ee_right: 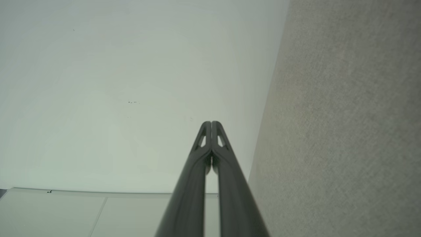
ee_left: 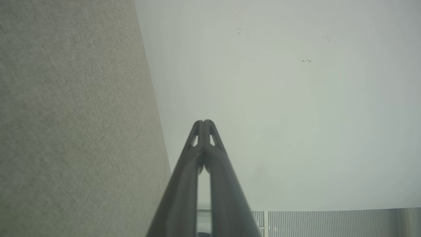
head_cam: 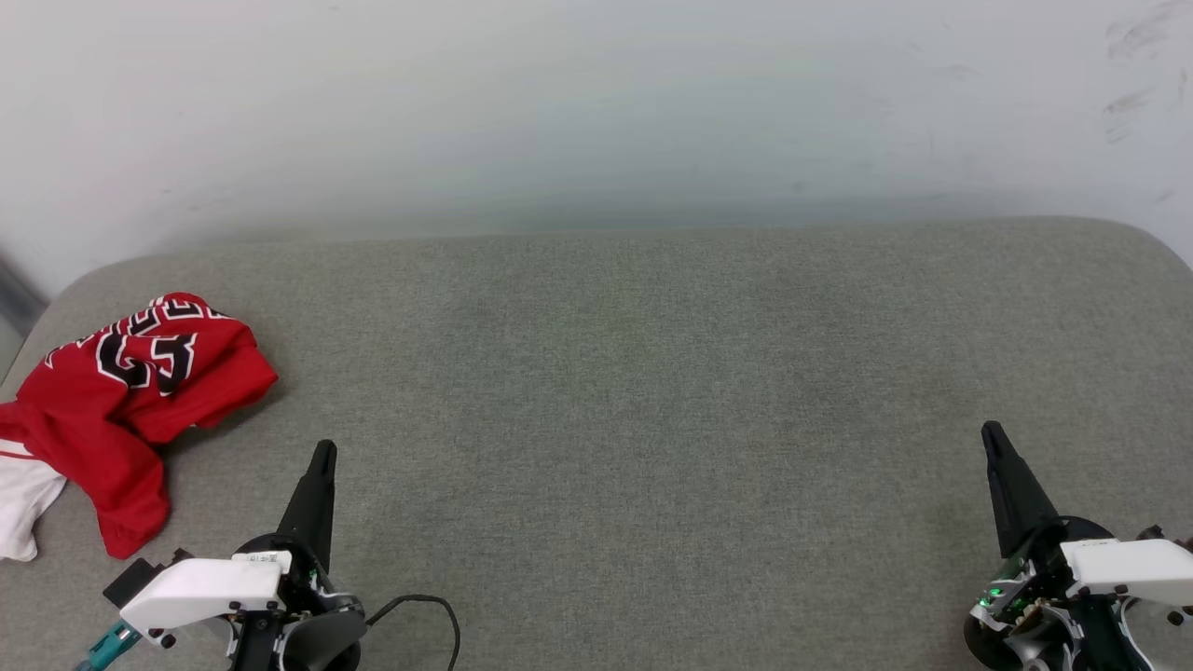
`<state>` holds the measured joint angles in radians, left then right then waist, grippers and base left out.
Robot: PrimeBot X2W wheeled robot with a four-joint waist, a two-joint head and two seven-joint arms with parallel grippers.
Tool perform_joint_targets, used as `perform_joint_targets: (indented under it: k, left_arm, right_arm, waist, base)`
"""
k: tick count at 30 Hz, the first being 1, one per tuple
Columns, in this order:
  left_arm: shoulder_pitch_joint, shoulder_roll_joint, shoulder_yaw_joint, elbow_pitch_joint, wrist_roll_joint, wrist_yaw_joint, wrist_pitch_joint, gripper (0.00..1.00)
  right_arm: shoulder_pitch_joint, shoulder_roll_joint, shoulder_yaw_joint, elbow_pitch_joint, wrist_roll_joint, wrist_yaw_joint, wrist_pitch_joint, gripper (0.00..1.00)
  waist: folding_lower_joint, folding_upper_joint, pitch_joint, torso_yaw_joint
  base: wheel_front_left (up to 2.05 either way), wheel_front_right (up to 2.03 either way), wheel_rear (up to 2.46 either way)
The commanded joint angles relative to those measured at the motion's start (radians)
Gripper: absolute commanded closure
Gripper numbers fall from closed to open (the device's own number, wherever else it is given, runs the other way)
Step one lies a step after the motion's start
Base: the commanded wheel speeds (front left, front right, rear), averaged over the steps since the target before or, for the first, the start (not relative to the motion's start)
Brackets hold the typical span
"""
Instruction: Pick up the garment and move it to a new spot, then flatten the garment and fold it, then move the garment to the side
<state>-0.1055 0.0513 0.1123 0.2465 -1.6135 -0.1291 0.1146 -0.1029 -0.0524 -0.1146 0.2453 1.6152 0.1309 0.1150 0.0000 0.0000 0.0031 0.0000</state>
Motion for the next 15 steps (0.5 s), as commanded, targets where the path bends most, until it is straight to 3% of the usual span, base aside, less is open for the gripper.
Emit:
perform_joint_targets:
  k: [1,15]
  left_arm:
    - [-0.008,-0.001,0.003,0.000,0.001,-0.003,0.001,1.00]
    - [-0.008,-0.001,0.003,0.000,0.001,-0.003,0.001,1.00]
  right_arm:
    - [-0.011,0.005,0.001,0.001,-0.005,0.000,0.000,1.00]
    - [-0.011,0.005,0.001,0.001,-0.005,0.000,0.000,1.00]
  waist:
    - [0.0000,0.0000,0.000,0.000]
    - [0.0000,0.0000,0.000,0.000]
  base:
    - [0.00,0.00,0.00]
    - [0.00,0.00,0.00]
